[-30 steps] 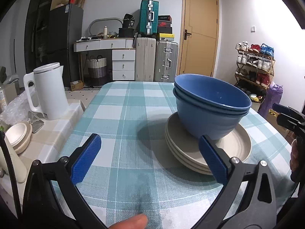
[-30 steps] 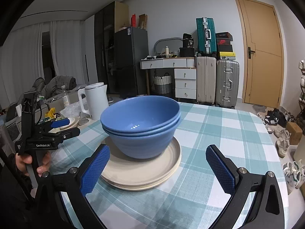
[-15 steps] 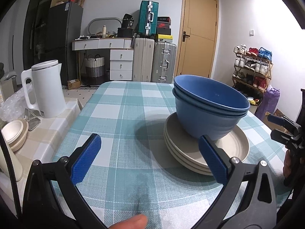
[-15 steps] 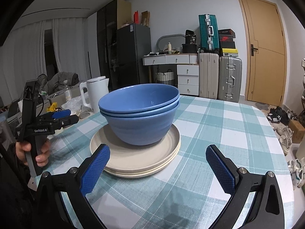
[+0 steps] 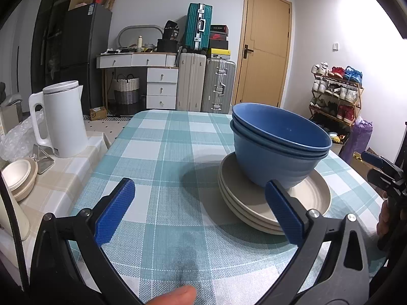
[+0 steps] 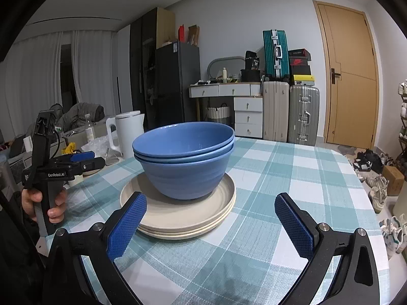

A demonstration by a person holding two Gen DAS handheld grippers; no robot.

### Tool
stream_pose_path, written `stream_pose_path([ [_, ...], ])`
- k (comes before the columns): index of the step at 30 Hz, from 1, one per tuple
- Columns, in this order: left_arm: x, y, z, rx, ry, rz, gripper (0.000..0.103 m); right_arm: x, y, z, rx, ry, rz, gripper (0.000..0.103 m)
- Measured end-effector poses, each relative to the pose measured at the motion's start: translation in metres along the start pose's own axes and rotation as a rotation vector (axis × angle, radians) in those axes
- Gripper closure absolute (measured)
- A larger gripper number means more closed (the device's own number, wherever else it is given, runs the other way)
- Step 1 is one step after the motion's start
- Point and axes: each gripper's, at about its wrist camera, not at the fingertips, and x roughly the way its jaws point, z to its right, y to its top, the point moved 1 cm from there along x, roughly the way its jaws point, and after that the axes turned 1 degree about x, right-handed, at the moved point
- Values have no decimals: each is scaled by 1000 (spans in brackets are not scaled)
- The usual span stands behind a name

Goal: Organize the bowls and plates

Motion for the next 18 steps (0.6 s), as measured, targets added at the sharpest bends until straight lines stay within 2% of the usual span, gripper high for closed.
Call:
stream_pose_path([
  [18, -5, 1, -1, -3, 4, 13, 1, -5, 0, -4, -18, -14, 28, 0],
])
